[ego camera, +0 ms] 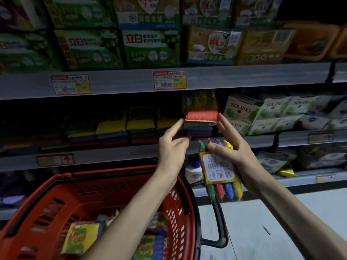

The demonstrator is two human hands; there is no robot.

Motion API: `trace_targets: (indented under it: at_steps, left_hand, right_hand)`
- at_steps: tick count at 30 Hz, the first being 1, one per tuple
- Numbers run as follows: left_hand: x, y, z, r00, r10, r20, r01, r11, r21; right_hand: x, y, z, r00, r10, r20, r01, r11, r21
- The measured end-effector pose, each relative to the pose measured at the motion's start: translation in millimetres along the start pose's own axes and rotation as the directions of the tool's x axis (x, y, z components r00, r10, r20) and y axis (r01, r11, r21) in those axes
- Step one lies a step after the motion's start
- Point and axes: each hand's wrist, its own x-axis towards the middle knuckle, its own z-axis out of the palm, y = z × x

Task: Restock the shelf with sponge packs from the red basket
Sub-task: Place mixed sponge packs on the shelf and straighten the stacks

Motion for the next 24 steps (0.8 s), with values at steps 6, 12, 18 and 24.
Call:
trace_targets:
  at_steps: [6, 12, 18, 24]
  left_hand:
    - [11, -1, 9, 0.998, -0.050, -0.041, 0.049, 0.999, -0.010]
    - [22, -3, 16, 0.991, -0.099, -0.086, 0.098, 0.995, -0.014]
    - [27, -6, 20, 0.989, -0.096, -0.113, 0.095, 0.995, -0.016]
    - [25, -1, 23, 0.990, -0.074, -0.124, 0.068, 0.997, -0.045]
  right_hand:
    - [18, 5, -8, 0.999, 0.012, -0.035, -0.013, 1.000, -0.025]
    - [33, 5, -8, 0.999, 0.006, -0.038, -0.006, 1.000, -0.017]
    - [40, 4, -9, 0.999, 0.006, -0.042, -0.006, 1.000, -0.012]
    - [42, 7, -10, 0.999, -0.005, -0.045, 0.005, 1.000, -0.002]
